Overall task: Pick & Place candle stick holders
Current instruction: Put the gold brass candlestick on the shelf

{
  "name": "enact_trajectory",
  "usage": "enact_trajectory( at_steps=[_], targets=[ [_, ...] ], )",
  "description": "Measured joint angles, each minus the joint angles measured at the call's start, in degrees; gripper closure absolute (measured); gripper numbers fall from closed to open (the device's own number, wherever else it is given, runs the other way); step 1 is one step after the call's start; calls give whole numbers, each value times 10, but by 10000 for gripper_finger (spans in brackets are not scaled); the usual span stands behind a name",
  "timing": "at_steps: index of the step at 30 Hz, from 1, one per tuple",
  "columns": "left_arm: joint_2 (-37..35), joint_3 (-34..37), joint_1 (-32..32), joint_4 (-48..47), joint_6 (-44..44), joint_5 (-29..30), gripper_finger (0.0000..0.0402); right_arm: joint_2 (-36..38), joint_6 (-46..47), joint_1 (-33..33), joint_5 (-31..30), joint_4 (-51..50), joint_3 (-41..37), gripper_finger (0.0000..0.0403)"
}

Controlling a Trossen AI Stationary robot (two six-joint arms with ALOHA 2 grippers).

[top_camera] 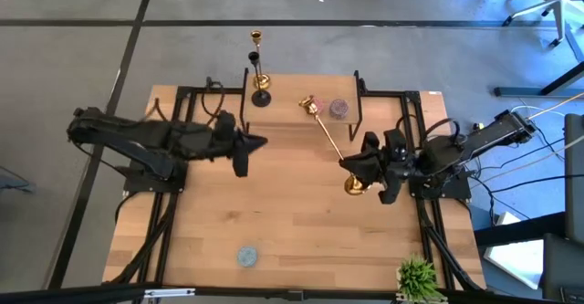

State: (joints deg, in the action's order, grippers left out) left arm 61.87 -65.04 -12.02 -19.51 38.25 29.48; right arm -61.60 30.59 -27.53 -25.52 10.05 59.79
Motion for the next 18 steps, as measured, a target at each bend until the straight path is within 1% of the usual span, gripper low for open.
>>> enact_trajectory(
  at_steps=[3, 6, 8, 10, 12, 13, 15, 18],
  targets=[
    [0, 98, -13, 225, -31, -32, 390, 0, -7, 1, 0, 11, 0, 384],
    [28, 191, -14, 503, -48, -113, 391, 0, -11, 1, 3, 13, 0, 384],
    [66, 232, -11, 672, -50, -144, 391, 0, -13, 1, 5, 14, -1, 384],
    [104, 252, -9, 786, -50, -145, 391, 0, -13, 1, 5, 13, -1, 384],
    [141, 251, -8, 853, -54, -134, 390, 0, -13, 1, 5, 9, -1, 384],
    [158, 245, -6, 868, -55, -130, 388, 0, -13, 2, 5, 7, -1, 384],
    [189, 225, 1, 882, -54, -134, 379, 0, -11, 5, 5, 2, -1, 384],
    [227, 187, 20, 880, -34, -171, 350, 0, -7, 5, 4, -7, -1, 384]
  ],
)
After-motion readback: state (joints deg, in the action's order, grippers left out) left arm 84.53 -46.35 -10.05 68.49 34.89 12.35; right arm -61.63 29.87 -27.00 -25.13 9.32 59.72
